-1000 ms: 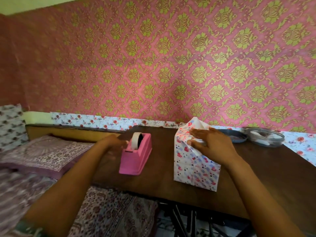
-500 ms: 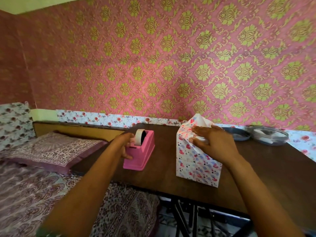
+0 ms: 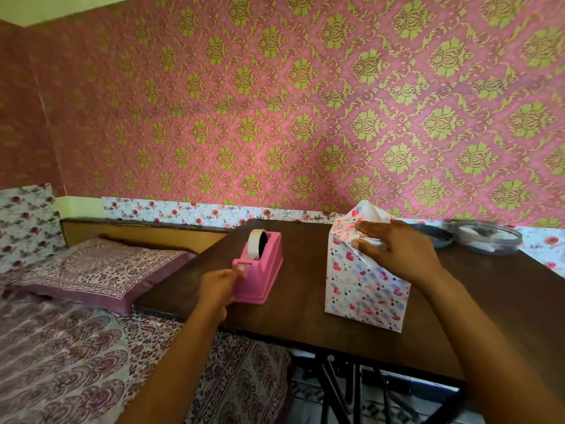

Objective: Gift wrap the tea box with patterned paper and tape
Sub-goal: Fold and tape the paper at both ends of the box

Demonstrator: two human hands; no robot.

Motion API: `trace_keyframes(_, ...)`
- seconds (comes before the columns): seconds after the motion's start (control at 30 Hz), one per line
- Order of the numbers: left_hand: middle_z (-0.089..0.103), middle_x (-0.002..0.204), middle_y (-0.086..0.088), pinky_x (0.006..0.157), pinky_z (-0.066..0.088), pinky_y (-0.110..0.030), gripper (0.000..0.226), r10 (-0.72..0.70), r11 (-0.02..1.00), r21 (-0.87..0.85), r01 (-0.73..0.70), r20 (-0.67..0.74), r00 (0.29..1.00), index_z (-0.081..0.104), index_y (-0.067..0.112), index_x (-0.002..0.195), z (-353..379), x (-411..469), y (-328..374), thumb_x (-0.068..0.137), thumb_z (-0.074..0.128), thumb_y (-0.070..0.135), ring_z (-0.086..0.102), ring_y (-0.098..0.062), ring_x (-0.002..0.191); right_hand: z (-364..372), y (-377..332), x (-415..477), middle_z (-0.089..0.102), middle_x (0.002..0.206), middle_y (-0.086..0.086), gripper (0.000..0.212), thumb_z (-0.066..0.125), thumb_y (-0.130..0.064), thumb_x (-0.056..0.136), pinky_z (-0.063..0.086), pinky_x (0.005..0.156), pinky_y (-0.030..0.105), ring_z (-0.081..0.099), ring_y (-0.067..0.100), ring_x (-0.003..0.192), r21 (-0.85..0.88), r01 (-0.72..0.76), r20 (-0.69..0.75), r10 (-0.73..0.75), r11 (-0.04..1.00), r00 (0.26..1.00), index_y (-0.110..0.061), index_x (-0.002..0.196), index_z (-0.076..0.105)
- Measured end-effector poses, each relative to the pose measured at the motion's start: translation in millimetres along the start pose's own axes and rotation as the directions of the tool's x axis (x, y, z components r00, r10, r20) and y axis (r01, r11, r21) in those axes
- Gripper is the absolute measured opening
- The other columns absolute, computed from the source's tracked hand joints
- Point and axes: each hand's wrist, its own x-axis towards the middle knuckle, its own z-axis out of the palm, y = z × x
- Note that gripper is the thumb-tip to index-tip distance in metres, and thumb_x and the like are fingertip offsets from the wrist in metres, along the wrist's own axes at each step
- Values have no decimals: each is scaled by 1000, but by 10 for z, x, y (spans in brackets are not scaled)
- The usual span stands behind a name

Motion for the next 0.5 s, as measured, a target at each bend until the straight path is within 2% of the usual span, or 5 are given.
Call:
trace_keyframes(0.07,60,91,-8,60,45,-27,16,72,992,102,-73,8,997,59,13,72,-12,10,-49,85,65,19,53,-23,90,13,-13,1,48,140,-3,48,44,-55,89,37,103,35,37,21,135,-12,1,-16,-1,1000,1000,-35,132,49)
trace_keyframes(0.13,60,85,-4,58,42,-25,16,158,960,231,-157,10,987,63,13,75,-25,23,-67,87,62,23,53,-20,86,15,-17,5,49,140,-4,48,44,-55,88,37,103,35,37,21,135,-22,1,-23,-1,1000,1000,-35,132,50)
trace_keyframes(0.3,63,82,-2,57,43,-23,22,349,741,610,-280,6,937,68,14,86,-74,96,-44,90,57,33,58,-17,77,41,0,20,52,137,-3,49,45,-56,87,39,101,35,39,22,133,-23,12,-42,-13,1000,999,-34,130,52)
trace_keyframes(0.4,65,82,-3,58,42,-23,19,365,671,681,-293,41,930,69,16,83,-98,138,-4,90,58,31,58,-17,77,45,17,27,53,136,-3,56,40,-66,85,41,98,35,41,22,132,-27,11,-27,-12,1000,1000,-34,129,54)
trace_keyframes(0.5,66,77,-7,63,46,-27,23,324,644,717,-266,59,944,68,16,72,-123,183,59,88,62,32,60,-21,74,31,-9,15,63,125,-2,70,21,-72,78,45,87,32,49,23,125,11,18,-60,-17,1000,998,-35,123,58)
